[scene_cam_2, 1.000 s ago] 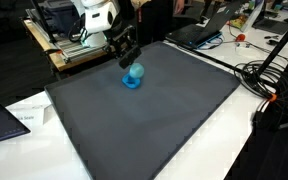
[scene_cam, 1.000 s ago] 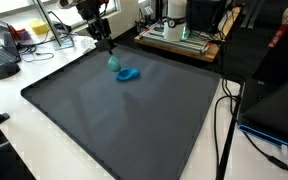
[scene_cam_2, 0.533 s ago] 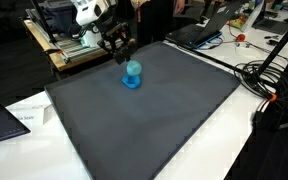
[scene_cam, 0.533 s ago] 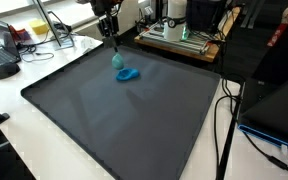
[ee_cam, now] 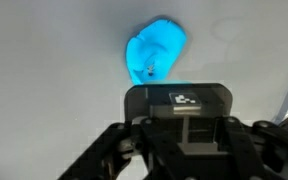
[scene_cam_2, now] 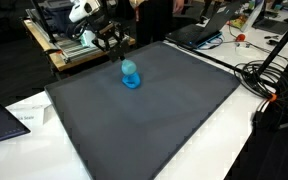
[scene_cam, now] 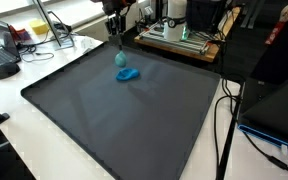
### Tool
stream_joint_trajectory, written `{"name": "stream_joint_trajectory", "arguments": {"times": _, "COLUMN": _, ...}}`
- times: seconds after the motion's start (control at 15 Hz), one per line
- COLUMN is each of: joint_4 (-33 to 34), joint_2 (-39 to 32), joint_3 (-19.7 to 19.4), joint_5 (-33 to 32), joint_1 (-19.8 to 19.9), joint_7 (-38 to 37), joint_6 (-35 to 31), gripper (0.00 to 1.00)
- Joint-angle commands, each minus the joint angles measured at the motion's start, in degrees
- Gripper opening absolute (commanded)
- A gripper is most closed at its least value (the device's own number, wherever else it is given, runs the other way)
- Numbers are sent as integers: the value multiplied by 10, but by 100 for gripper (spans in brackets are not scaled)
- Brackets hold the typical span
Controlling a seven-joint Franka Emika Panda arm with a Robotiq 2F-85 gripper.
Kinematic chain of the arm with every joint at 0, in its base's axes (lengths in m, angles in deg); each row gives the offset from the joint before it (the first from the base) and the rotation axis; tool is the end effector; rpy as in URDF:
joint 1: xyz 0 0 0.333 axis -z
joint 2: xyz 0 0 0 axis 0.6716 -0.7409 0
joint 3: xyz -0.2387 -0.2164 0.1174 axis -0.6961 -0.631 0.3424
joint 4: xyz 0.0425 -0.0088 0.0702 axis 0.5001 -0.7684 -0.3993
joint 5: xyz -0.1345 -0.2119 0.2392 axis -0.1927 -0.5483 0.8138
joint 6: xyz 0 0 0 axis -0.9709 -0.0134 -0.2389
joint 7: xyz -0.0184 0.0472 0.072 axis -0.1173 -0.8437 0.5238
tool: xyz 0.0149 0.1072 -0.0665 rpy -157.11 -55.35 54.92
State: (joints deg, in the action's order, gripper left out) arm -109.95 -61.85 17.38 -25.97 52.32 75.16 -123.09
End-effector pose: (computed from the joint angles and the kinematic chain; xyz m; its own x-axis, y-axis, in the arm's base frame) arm 0.3808 -0.1267 0.3469 0.9492 -0.1917 0.2494 -0.0992 -0.9348 -0.3410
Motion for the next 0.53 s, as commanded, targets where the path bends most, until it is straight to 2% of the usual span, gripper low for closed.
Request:
{"name": "stream_joint_trajectory", "arguments": {"times": 0.0, "joint_4": -60, "joint_2": 50, "joint_3": -15, "joint_5": 71, "joint_1": -13, "joint_7": 86, "joint_6": -39, "gripper": 22}}
{"name": "stream_joint_trajectory", "arguments": {"times": 0.27, "joint_4": -108, "joint_2": 81, "joint_3": -24, "joint_5": 172, "joint_1": -24, "joint_7": 215, "joint_6": -71, "gripper": 22}}
{"name": "stream_joint_trajectory", "arguments": {"times": 0.33, "joint_4": -72, "joint_2": 47, "joint_3": -23, "joint_5": 216, "joint_1": -20, "joint_7": 267, "joint_6": -68, "gripper": 22}}
{"name": "stream_joint_trajectory", "arguments": {"times": 0.47, "joint_4": -77, "joint_2": 55, "joint_3": -26, "joint_5": 295, "joint_1": -22, "joint_7": 355, "joint_6": -72, "gripper": 22}}
